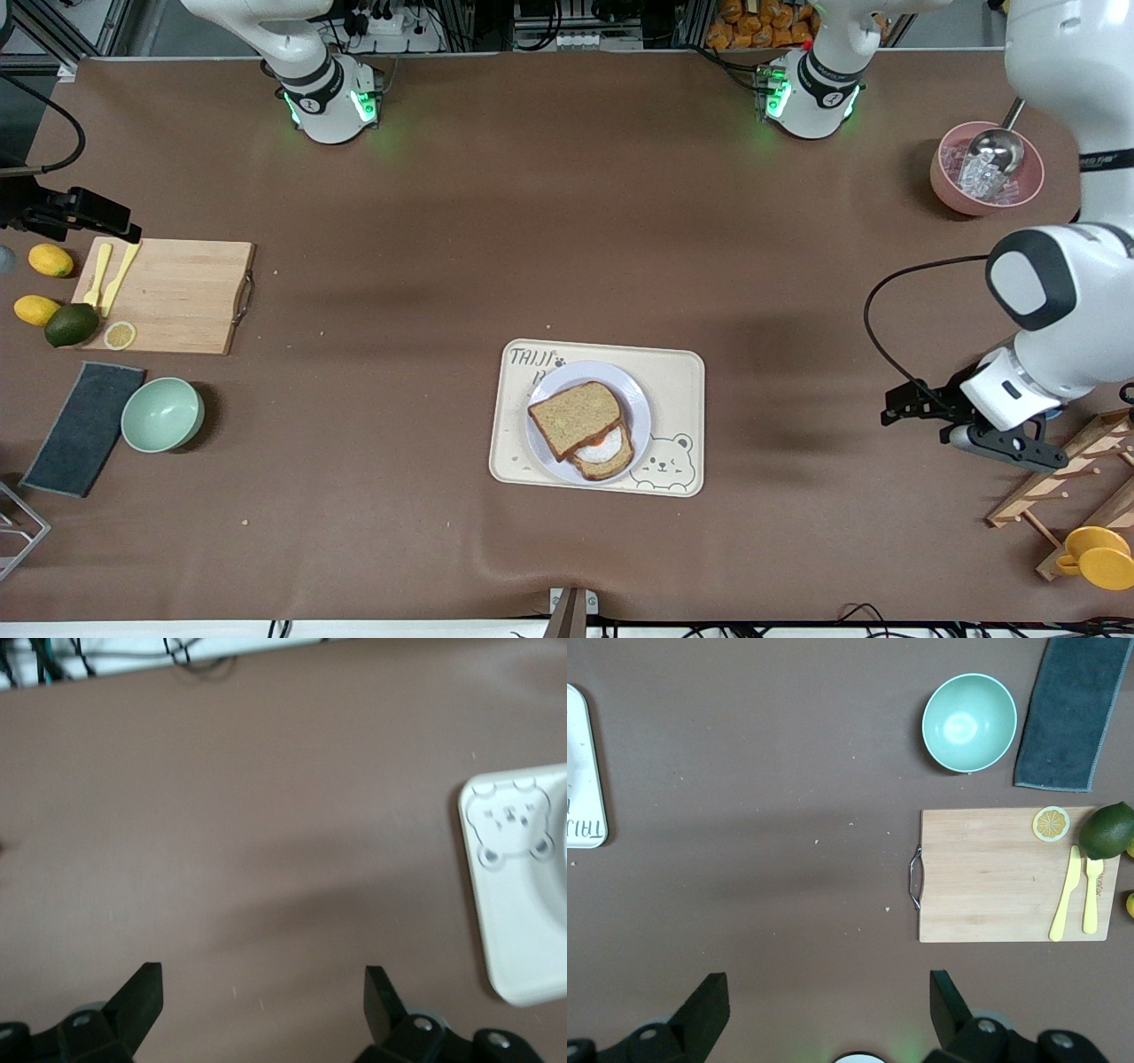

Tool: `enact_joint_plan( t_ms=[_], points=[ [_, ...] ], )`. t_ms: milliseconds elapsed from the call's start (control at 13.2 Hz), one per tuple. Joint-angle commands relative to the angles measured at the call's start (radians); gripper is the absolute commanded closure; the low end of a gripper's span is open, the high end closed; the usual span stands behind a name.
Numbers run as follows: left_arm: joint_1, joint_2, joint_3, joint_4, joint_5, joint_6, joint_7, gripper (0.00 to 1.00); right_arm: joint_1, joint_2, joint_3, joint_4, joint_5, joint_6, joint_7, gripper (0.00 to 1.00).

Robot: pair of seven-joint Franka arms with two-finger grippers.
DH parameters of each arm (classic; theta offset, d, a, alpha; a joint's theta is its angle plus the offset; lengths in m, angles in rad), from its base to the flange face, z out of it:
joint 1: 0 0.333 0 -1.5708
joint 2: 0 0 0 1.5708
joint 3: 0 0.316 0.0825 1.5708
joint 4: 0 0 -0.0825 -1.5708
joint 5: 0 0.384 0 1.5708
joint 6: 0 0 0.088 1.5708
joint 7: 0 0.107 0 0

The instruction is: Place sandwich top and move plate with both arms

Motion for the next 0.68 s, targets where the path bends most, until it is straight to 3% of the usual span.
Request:
enact_joint_plan(
  t_ms=[0, 304, 608],
  points=[
    [-0.009, -0.113, -0.005, -0.012, 0.086, -0.175, -0.138, 0.00, -0.003, 0.003, 0.003, 0.002, -0.007, 0.001, 0.013, 0.00],
    [-0.057, -0.231, -0.054, -0.012, 0.213, -0.325, -0.306, 0.00, -0.003, 0.003, 0.003, 0.001, -0.007, 0.001, 0.013, 0.00],
    [-0.035, -0.375, -0.089, -0.011, 0.231, -0.499, -0.323, 0.00, -0.003, 0.001, 0.003, 0.001, -0.007, -0.001, 0.013, 0.00]
  ],
)
